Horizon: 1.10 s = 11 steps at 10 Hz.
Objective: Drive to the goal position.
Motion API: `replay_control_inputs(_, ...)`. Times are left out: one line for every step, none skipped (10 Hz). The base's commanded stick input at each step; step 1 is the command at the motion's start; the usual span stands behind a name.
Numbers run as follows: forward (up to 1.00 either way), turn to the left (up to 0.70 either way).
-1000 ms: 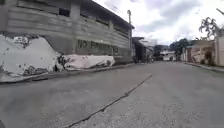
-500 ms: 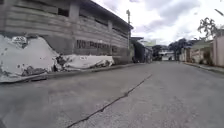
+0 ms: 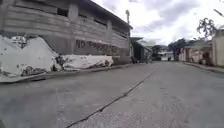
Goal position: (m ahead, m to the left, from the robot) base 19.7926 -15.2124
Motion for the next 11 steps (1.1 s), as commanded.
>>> replay_control_inputs(0.51,-0.28)
replay_control_inputs(0.52,-0.29)
replay_control_inputs(0.53,-0.30)
replay_control_inputs(0.53,-0.30)
replay_control_inputs(0.54,-0.31)
replay_control_inputs(0.54,-0.31)
replay_control_inputs(0.54,-0.31)
replay_control_inputs(0.54,-0.31)
replay_control_inputs(0.54,-0.31)
replay_control_inputs(0.54,-0.31)
replay_control_inputs(0.54,-0.31)
